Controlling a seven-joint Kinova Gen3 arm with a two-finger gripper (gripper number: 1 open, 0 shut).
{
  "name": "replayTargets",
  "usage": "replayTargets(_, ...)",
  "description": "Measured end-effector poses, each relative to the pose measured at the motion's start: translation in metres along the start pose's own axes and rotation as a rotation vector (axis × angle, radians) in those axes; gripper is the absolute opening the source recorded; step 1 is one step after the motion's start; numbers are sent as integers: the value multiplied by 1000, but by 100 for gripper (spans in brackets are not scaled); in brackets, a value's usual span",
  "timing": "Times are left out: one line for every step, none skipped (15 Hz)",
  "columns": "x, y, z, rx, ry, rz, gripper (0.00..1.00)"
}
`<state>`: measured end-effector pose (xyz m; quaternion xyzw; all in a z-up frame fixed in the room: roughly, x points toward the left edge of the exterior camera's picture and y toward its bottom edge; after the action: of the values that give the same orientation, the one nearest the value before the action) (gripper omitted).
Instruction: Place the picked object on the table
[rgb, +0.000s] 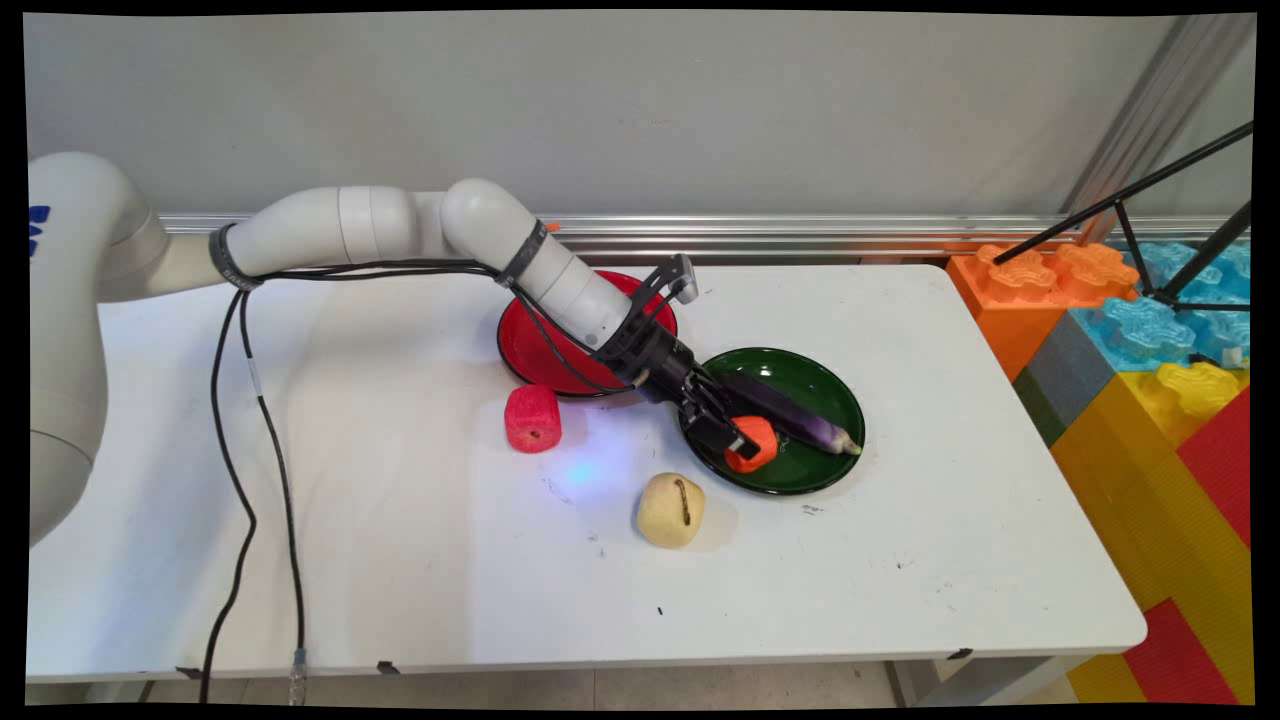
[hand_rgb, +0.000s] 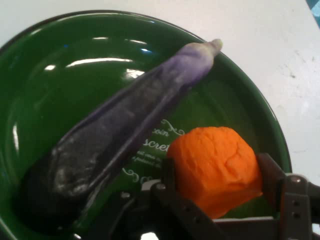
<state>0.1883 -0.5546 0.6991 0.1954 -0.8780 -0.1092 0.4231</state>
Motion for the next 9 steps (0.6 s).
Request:
replayTargets(2,-1,-3,0,6,2,0)
replayTargets(4,-1,-6,0,12,5,0)
replayTargets(7,-2,-11,0,21,7,0)
replayTargets(10,-3,-16,0,32,10,0)
replayTargets(13,-3,-21,0,41,13,0)
replayTargets(15,-3,-25,-2,47,15,0)
replayTargets(18,-3,-31,-4,57,18,0)
replayTargets(20,-2,-35,-6,63,20,0)
replayTargets(23,-1,-42,-9,71,22,0)
